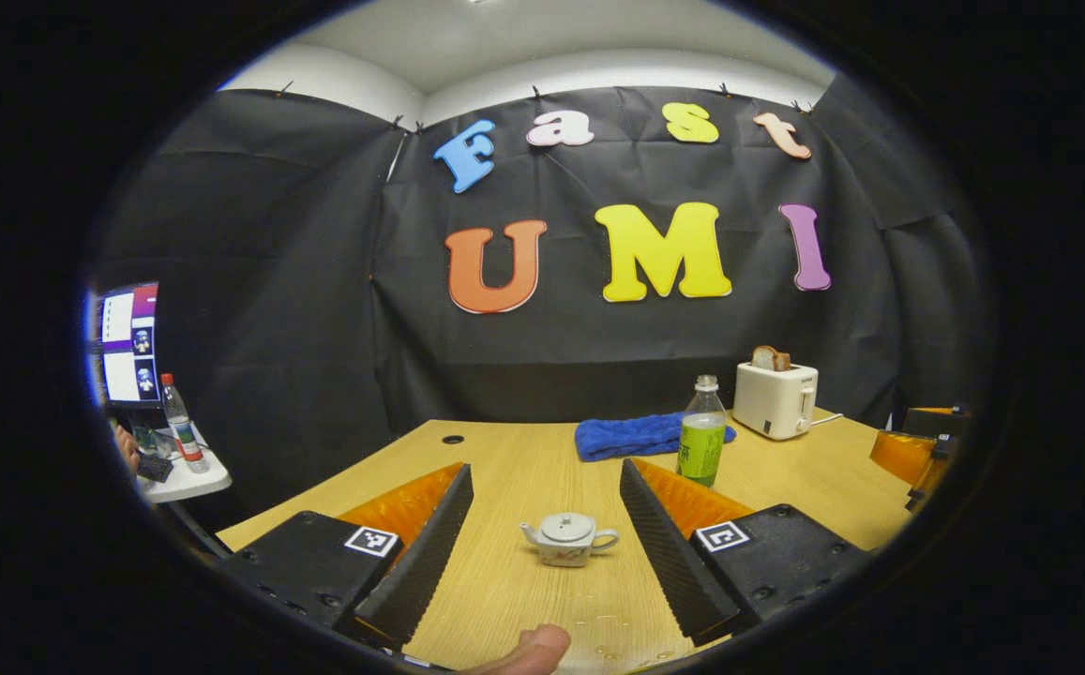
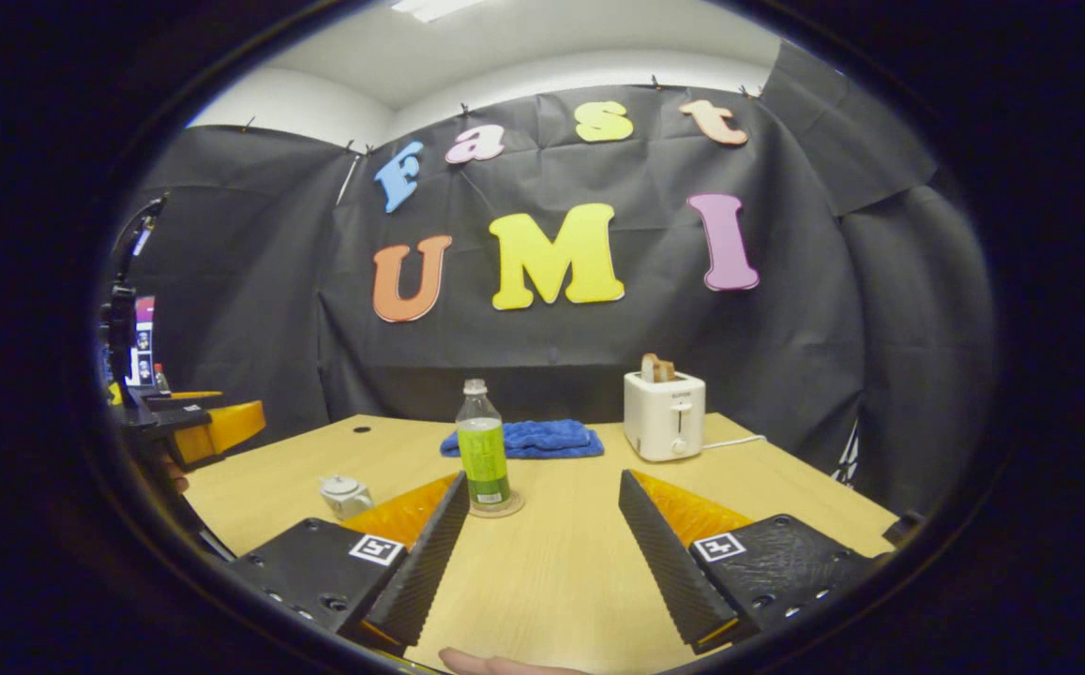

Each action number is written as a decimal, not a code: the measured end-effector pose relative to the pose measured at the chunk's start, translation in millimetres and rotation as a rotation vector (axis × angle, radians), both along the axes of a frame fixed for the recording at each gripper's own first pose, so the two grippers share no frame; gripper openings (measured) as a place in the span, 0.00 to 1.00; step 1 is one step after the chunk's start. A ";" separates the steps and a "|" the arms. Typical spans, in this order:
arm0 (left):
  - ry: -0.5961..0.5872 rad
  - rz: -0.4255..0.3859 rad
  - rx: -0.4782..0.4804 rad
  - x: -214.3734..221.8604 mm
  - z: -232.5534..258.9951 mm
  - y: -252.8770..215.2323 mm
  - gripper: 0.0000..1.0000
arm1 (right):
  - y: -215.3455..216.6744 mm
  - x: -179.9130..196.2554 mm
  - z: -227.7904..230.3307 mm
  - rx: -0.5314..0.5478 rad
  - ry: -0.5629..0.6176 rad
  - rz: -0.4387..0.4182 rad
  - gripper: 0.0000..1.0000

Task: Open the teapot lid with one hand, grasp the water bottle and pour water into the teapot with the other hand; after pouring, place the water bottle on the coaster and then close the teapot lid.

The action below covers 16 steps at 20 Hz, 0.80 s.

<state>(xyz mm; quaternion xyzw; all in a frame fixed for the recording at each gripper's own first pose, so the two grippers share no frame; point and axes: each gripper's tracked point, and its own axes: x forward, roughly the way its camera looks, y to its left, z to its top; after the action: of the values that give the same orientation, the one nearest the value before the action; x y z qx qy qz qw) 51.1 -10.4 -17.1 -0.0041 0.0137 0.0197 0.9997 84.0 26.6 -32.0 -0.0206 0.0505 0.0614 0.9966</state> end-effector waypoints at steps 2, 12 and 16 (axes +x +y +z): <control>-0.023 0.010 -0.020 -18.7 9.5 10.7 0.99 | 3.2 -16.7 14.6 -0.037 -0.022 -0.019 0.96; -0.012 -0.064 -0.042 -76.4 28.8 24.3 0.99 | 11.9 -82.7 0.0 -0.084 0.017 -0.062 0.95; 0.011 -0.039 -0.040 -80.8 23.7 38.1 0.99 | 7.6 -83.7 9.6 -0.149 -0.015 -0.063 0.97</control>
<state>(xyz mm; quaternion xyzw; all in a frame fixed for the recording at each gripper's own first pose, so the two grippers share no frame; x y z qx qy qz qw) -29.7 27.8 6.6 -0.0238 0.0195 0.0000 0.9995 0.2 34.2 -22.5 -0.0934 0.0482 0.0259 0.9941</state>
